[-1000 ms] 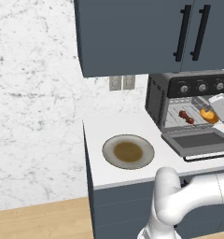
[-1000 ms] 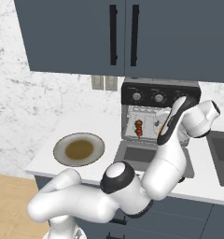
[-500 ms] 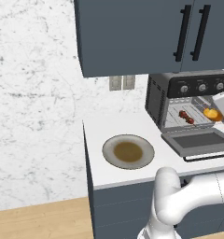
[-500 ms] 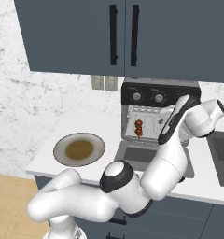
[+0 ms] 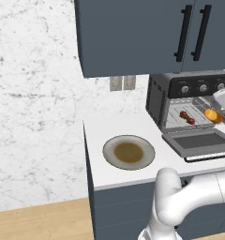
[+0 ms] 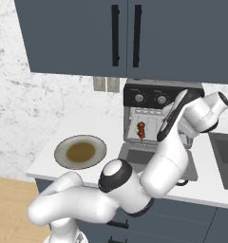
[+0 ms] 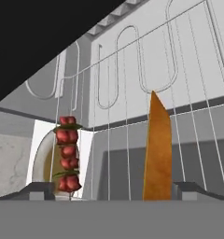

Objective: Pick up the kebab skewer and baguette bread, and place them inside the toaster oven. Close the toaster oven door and start by setting the timer.

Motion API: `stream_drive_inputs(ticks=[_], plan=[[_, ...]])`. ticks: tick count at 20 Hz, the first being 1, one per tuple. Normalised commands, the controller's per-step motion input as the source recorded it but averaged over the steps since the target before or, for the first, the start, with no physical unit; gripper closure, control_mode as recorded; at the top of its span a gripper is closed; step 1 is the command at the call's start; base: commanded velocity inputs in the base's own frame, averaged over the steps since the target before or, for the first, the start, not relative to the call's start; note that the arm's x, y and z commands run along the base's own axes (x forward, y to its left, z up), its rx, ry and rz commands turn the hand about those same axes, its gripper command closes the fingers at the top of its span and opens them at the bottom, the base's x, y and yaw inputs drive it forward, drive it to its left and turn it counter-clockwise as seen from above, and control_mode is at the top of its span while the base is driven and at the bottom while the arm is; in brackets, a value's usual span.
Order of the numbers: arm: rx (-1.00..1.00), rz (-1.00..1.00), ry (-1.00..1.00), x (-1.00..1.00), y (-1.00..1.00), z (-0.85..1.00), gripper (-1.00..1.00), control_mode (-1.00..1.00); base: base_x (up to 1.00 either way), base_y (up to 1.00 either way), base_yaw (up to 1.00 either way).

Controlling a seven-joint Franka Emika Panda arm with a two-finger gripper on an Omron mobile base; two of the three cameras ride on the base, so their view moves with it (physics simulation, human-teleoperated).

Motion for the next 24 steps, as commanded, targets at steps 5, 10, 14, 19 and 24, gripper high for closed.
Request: stream_drive_inputs(ticks=[5,10,14,19,24], plan=[[-0.1,-0.06,0.0,-0.08,-0.05,0.03,-1.0,-1.0,0.0,0.0,0.0],[-0.05,-0.13,0.0,-0.57,-0.02,0.02,-1.0,-1.0,0.0,0.0,0.0],[0.0,-0.19,0.02,-0.65,0.07,0.0,-1.0,-1.0,0.0,0.0,0.0],[0.0,-0.23,0.07,-0.74,0.69,-0.03,-1.0,-1.0,0.0,0.0,0.0],[0.0,-0.32,0.29,-0.23,0.77,-0.25,-1.0,-1.0,0.0,0.0,0.0]])
